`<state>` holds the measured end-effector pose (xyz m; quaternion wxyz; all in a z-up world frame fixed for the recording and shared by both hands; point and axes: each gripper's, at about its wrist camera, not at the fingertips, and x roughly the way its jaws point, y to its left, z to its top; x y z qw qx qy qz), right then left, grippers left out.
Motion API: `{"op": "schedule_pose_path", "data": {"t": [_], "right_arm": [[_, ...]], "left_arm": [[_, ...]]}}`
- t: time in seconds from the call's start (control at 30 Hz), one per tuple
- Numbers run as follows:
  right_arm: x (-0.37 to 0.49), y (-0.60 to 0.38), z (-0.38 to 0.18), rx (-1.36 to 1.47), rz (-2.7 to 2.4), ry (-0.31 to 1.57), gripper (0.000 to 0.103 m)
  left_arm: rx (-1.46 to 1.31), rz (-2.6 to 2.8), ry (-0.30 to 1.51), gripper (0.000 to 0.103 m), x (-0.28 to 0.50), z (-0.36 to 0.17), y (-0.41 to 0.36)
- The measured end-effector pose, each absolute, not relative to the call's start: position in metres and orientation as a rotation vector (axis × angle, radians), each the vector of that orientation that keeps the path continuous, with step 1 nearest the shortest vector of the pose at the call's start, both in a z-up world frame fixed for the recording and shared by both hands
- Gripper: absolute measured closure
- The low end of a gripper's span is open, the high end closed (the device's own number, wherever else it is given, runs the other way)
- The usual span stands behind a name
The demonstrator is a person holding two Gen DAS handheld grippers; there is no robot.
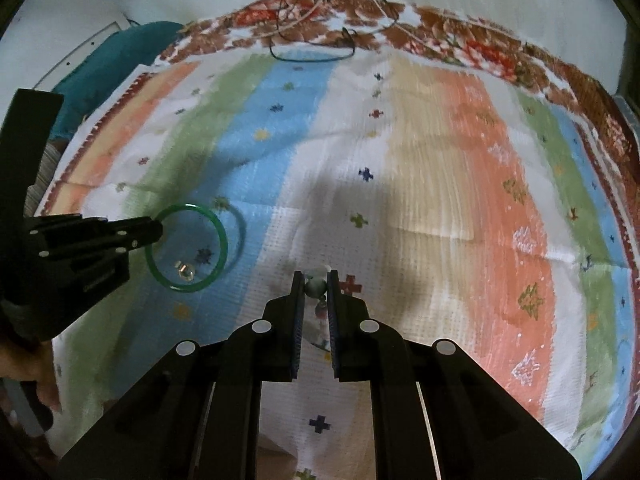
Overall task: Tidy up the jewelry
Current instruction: 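Lift and carry the bangle and crystal bracelet over the tin box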
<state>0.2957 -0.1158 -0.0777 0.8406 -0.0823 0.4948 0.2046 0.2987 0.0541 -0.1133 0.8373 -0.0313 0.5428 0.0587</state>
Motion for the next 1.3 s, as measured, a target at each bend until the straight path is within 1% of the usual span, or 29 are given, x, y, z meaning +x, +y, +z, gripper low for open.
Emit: {"op": "schedule_pose_path", "data": {"t": [0.77,1.3], "right_arm": [[0.256,-0.117,-0.055,-0.191,0.429,1.007,0.091],[0.220,-0.126,-0.022,-0.209,0.445,0.918,0.091]], "left_arm": [[-0.092,0.097,1.082,0.096,0.256,-0.074,0.048],[-0.108,0.048,1.023,0.096,0.217,-0.042,0.032]]}}
